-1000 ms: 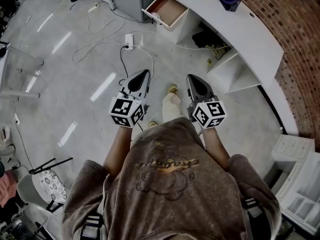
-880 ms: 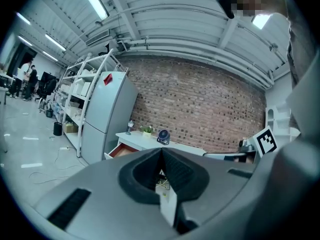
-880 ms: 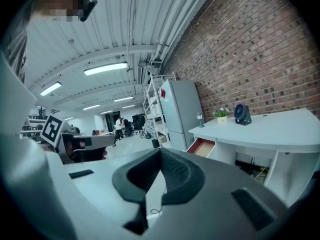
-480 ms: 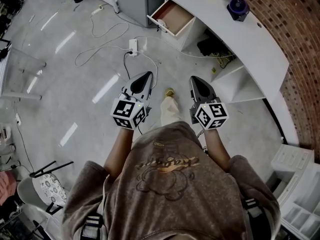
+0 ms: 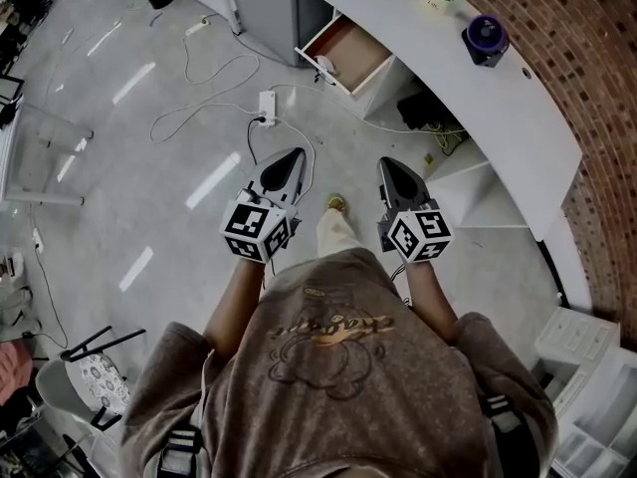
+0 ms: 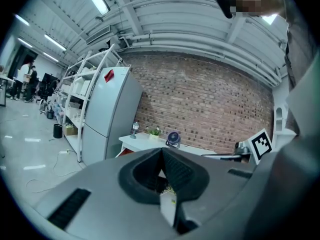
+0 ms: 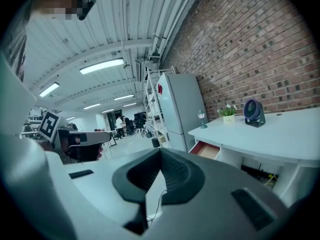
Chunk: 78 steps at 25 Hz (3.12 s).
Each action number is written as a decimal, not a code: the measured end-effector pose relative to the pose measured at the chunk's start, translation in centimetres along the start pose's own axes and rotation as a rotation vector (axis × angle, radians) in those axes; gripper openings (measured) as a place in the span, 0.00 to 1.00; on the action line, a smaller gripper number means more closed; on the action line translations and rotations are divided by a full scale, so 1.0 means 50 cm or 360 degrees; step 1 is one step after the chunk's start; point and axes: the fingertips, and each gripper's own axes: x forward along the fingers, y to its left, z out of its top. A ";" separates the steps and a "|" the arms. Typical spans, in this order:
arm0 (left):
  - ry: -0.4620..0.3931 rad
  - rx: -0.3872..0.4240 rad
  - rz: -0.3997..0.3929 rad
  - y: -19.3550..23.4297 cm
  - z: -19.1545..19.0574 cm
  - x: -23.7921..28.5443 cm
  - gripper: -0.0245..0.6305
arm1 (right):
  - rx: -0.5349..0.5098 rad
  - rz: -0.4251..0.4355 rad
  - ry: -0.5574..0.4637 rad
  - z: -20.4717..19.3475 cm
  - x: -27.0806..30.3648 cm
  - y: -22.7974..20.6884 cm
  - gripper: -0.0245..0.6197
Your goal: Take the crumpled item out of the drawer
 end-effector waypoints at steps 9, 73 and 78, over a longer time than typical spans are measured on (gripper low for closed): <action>-0.0013 -0.0013 0.0069 0.070 0.061 0.121 0.05 | 0.0030 0.0035 0.0015 0.056 0.114 -0.087 0.03; 0.0213 -0.0112 -0.0013 0.530 0.040 0.715 0.05 | 0.0024 -0.0006 0.0239 0.089 0.765 -0.414 0.03; 0.0254 -0.0110 -0.0032 0.564 -0.024 0.760 0.05 | 0.0009 -0.0006 0.0292 0.031 0.815 -0.444 0.03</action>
